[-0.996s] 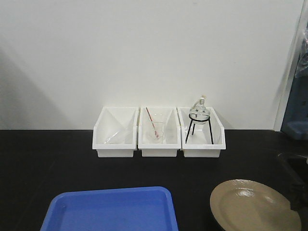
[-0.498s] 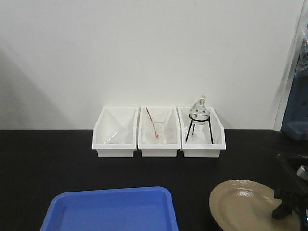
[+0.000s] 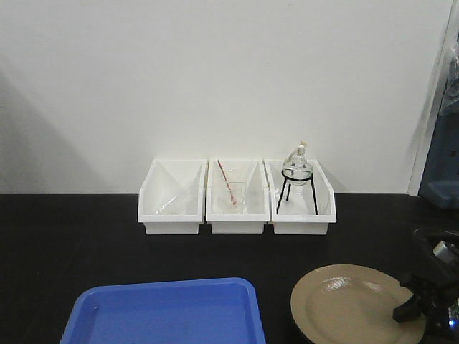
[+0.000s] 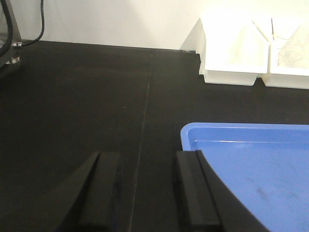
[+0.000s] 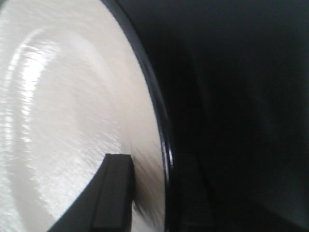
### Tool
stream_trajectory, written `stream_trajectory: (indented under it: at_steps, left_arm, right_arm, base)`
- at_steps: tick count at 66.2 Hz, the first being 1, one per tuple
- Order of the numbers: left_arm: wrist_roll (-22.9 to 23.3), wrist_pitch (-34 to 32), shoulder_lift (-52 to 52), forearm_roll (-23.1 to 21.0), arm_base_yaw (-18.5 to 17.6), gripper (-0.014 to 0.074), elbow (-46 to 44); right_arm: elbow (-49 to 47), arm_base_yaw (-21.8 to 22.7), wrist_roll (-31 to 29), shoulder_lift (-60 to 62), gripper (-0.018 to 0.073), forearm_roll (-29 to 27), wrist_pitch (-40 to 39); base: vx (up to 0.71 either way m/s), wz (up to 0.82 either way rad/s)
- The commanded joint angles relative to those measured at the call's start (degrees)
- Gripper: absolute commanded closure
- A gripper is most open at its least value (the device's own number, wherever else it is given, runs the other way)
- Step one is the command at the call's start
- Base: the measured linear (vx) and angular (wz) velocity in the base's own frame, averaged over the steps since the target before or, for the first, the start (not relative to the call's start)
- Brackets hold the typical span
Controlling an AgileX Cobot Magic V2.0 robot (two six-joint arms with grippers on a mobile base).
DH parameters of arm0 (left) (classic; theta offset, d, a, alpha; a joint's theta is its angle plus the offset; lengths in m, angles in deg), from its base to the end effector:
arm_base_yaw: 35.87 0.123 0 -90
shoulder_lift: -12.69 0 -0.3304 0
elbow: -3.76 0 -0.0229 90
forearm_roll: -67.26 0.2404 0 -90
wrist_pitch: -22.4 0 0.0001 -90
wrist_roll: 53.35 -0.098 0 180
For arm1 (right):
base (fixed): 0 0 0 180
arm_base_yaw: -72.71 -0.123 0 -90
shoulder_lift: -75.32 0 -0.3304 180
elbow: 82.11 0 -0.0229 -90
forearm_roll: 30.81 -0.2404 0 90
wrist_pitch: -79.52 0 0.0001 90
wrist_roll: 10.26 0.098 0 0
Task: Place disk in tray to left cabinet
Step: 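Close the right gripper on the plate rim, then lift the plate with the right gripper and carry it toward the blue tray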
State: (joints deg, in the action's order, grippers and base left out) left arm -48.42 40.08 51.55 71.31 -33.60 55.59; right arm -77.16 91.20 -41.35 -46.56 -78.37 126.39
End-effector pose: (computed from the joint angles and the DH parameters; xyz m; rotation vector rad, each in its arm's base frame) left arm 0.0762 0.0051 0.3194 -0.0698 1.8895 0.0346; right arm 0.4011 -0.0784 0.1990 0.4455 2.6537 0.7350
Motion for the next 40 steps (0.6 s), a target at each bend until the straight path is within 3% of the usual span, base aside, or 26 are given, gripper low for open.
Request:
stream_trajectory:
  at_steps: [1,27,33,40]
  left_arm:
    - [0.16,-4.37,0.49,-0.16,0.03,0.0195,-1.95]
    - [0.16,-4.37,0.49,-0.16,0.03,0.0195,-1.95]
    - [0.16,-4.37,0.49,-0.16,0.03,0.0195,-1.95]
    - [0.16,-4.37,0.49,-0.16,0.03,0.0195,-1.95]
  right_arm:
    - [-1.37,0.23,-0.94,5.48,0.0574,-2.90,-0.24]
    - [-1.37,-0.96,-1.35,18.35,0.0564,-12.57,-1.24]
    - [-1.37,-4.02,-1.42,20.06,0.0564,-18.52,-1.38]
    - [-1.37,-11.17,-3.80,20.07,0.0564,-26.51,-3.31]
  base:
    - [0.00,0.00]
    - [0.00,0.00]
    - [0.00,0.00]
    - [0.00,0.00]
